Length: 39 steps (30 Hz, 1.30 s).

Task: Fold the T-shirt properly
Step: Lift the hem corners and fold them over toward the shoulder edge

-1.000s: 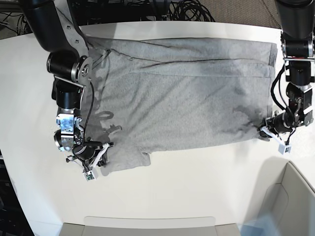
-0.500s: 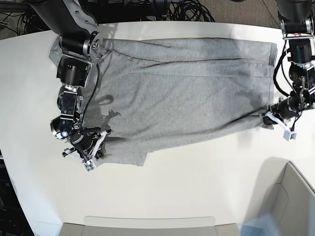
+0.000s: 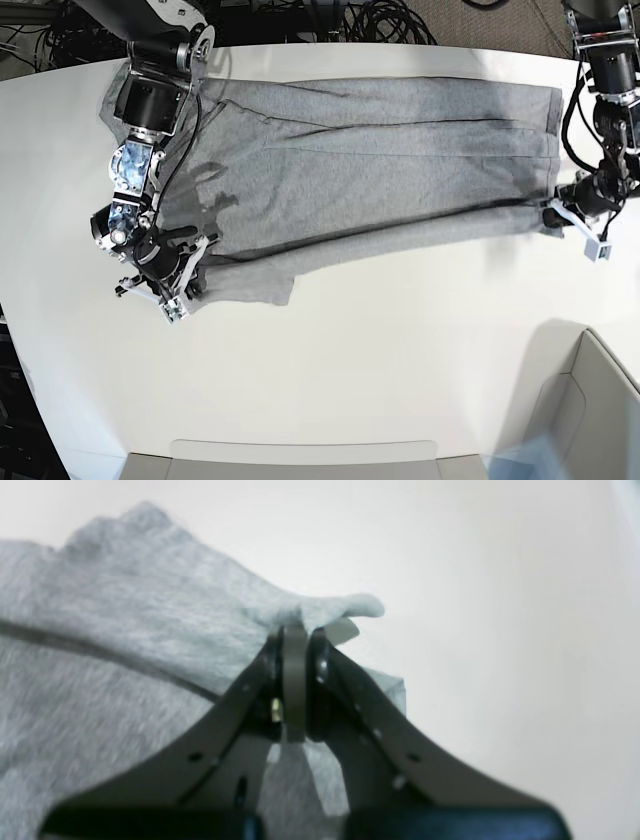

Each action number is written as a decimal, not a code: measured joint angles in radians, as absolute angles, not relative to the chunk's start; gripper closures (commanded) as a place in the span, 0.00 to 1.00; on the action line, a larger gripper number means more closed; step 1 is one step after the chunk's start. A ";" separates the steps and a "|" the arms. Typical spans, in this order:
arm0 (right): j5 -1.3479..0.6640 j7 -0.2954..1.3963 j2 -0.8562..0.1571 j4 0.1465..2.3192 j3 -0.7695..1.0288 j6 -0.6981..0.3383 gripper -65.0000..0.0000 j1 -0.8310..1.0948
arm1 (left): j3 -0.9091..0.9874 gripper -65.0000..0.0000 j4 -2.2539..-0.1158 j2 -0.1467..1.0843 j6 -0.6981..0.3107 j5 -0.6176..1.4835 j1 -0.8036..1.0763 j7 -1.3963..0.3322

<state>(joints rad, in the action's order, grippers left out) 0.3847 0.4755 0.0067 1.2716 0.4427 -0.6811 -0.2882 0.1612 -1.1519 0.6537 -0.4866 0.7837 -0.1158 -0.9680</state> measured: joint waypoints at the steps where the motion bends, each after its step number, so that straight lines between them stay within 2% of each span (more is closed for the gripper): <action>1: 0.385 0.476 0.007 1.282 0.443 -0.681 1.00 -0.276 | 0.162 1.00 -1.152 0.653 -0.487 0.782 -0.110 -0.965; 12: 0.385 0.479 0.007 1.423 0.444 -0.682 1.00 -0.139 | 0.166 1.00 -1.214 0.654 -0.487 0.780 -0.007 -0.965; 18: 0.381 0.479 0.009 1.481 0.444 -0.682 1.00 -0.083 | 0.307 1.00 -1.318 0.651 -0.495 0.788 0.076 -1.024; 23: 0.365 0.476 0.016 1.483 0.466 -0.683 1.00 -0.069 | 0.336 1.00 -1.359 0.649 -0.492 0.785 0.082 -1.055; 30: 0.329 0.630 0.028 1.599 0.555 -0.683 1.00 -0.073 | 0.337 1.00 -1.412 0.645 -0.498 0.793 0.138 -1.060; 39: 0.320 0.635 0.034 1.663 0.554 -0.683 1.00 -0.011 | 0.337 1.00 -1.438 0.645 -0.495 0.794 0.207 -1.055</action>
